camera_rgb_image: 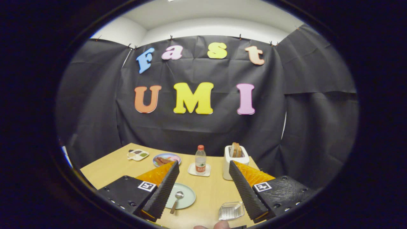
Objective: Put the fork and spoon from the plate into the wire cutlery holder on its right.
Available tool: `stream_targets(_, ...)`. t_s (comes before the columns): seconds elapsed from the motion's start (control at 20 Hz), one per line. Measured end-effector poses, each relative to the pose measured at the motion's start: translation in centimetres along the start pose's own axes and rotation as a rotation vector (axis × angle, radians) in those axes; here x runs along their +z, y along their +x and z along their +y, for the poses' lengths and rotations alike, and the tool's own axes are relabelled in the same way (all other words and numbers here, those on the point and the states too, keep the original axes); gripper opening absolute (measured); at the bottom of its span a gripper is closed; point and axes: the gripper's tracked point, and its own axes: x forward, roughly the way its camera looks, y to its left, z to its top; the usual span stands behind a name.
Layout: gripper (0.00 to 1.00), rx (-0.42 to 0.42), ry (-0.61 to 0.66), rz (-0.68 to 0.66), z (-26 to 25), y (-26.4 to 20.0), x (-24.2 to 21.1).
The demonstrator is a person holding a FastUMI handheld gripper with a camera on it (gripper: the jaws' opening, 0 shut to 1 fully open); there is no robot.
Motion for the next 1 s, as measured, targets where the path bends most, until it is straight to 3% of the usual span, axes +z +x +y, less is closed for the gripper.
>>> stream_targets(0.25, 0.96, 0.079, -0.01, 0.152, 4.8, 3.6, -6.8)
stream_targets(1.0, 0.94, 0.091, -0.041, 0.552, 10.2, 11.6, -24.4)
